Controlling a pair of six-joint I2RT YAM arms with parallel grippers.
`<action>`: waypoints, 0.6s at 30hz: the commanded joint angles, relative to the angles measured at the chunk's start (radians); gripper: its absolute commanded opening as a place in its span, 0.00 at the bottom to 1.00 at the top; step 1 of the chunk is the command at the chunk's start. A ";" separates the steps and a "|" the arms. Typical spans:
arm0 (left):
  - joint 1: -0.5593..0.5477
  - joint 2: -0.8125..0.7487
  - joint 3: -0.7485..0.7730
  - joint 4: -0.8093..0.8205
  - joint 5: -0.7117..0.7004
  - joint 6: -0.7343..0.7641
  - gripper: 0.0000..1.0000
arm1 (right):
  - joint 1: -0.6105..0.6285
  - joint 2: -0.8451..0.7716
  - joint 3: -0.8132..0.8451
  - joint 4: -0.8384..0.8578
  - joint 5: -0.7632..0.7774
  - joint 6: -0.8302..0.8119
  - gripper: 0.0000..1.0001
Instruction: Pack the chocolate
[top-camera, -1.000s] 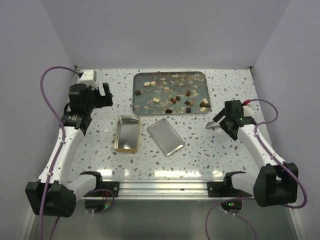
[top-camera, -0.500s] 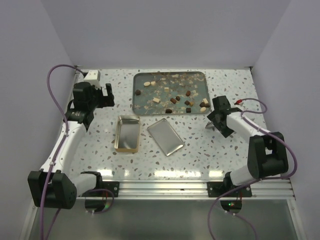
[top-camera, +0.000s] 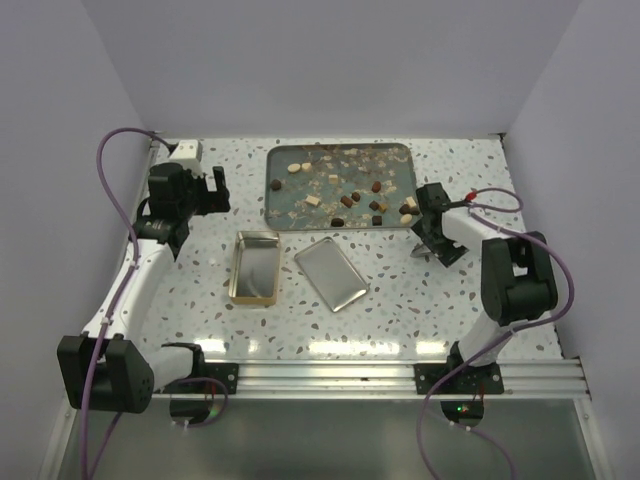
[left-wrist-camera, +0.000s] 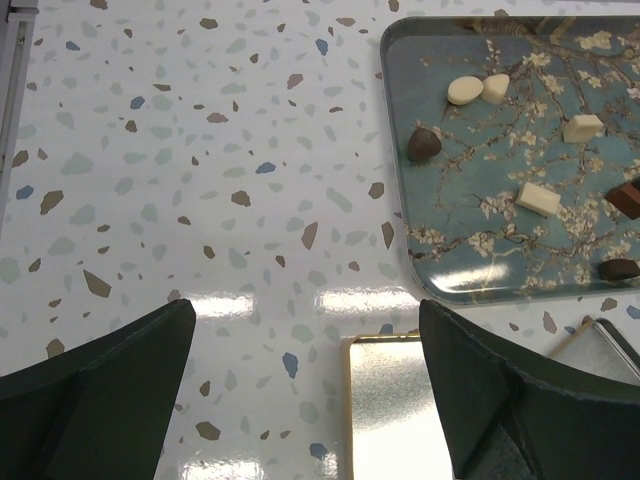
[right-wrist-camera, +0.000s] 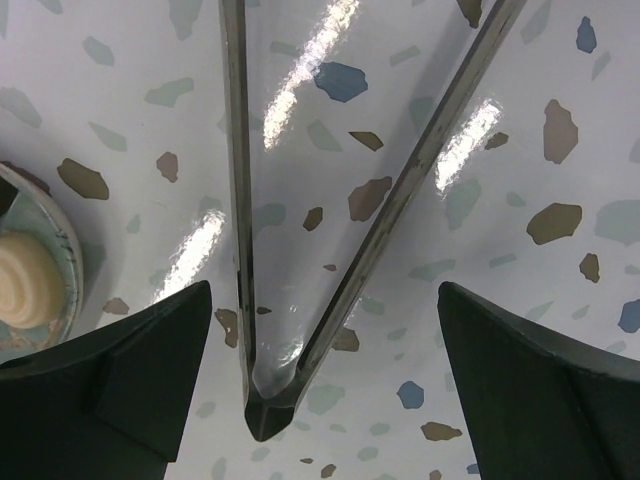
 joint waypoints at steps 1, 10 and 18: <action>0.005 0.001 0.033 0.046 0.010 0.019 1.00 | 0.003 0.019 0.035 -0.035 0.072 0.042 0.99; 0.005 -0.003 0.045 0.028 -0.001 0.024 1.00 | -0.015 0.080 0.056 -0.013 0.097 -0.028 0.96; 0.005 -0.014 0.042 0.015 -0.025 0.021 1.00 | -0.125 0.095 -0.023 0.122 -0.032 -0.171 0.85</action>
